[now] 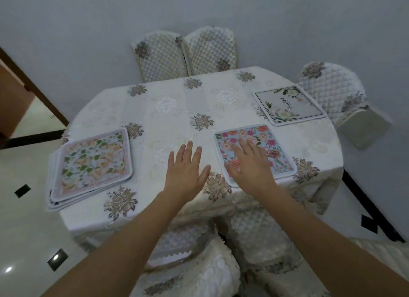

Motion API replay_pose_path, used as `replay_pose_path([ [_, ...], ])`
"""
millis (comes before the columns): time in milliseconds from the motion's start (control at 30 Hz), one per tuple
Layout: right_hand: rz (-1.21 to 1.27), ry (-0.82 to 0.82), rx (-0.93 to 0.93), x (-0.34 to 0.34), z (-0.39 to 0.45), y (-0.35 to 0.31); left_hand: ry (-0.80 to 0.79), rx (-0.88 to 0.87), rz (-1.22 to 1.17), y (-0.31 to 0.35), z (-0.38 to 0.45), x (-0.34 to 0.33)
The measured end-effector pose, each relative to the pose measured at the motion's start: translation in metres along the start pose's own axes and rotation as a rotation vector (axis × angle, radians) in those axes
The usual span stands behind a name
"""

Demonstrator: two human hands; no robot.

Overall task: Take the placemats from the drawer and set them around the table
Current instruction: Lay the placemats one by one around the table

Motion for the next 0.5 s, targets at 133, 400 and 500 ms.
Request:
replay_pose_path([
  [133,0.003,0.118,0.083,0.025,-0.028,-0.050,0.087,0.005,-0.074,-0.028,-0.028,0.032],
  [400,-0.088,0.188,0.135,0.044,-0.066,-0.121,0.273,0.064,-0.049,-0.070,-0.089,0.086],
  [500,-0.105,0.205,0.204,0.051,-0.072,-0.154,0.324,0.126,-0.001,-0.092,-0.117,0.111],
])
Point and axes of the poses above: each hand's wrist, its own z-axis towards the middle knuckle, its own x-axis out of the back of the hand, y = z × x, the point moved 5 cm from there along z, towards the middle knuckle, and after that the axes turned 5 degrees about z, right-handed, at the moved point
